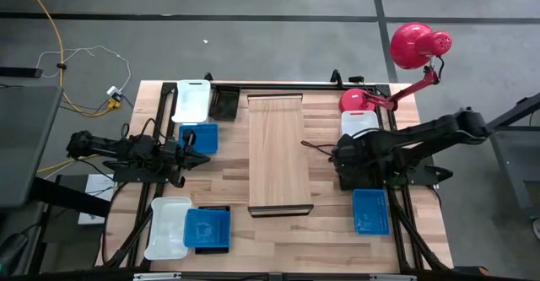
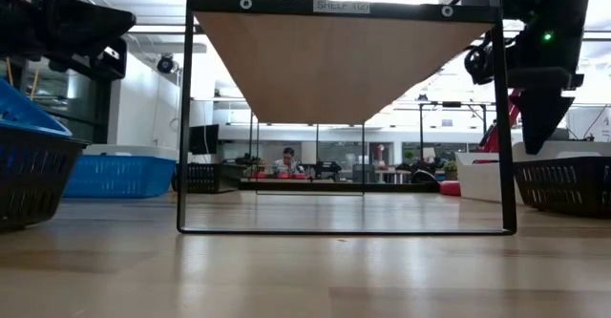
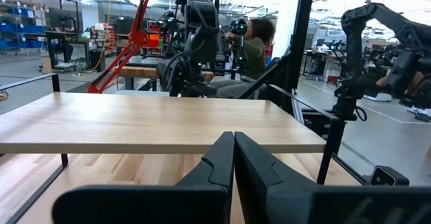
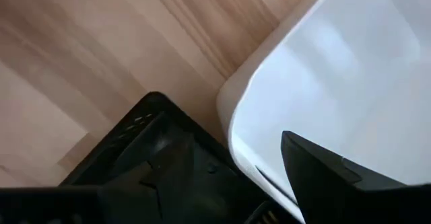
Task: Stack baskets on shelf by color
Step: Put the right white bin on the shelf
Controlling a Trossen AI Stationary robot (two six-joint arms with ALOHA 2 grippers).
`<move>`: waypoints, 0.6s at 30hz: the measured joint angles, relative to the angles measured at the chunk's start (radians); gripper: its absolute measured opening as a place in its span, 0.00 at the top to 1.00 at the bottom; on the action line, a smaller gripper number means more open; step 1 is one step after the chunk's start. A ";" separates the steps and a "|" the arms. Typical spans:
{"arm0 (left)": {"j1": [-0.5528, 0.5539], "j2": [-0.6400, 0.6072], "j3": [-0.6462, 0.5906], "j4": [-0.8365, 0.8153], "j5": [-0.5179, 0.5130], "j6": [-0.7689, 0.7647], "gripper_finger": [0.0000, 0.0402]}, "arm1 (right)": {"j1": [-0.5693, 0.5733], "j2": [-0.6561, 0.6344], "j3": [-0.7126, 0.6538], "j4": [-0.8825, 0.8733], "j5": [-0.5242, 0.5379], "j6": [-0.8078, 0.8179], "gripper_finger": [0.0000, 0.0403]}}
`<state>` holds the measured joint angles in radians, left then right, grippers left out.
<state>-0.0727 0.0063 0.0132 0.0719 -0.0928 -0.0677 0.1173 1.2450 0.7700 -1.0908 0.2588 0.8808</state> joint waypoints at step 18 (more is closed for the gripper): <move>0.000 0.000 0.000 0.000 0.000 0.000 1.00 | 0.000 0.020 0.002 0.003 0.047 0.082 0.98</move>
<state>-0.0727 0.0063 0.0130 0.0719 -0.0929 -0.0677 0.1177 1.2652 0.7718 -1.0883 0.3055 0.9627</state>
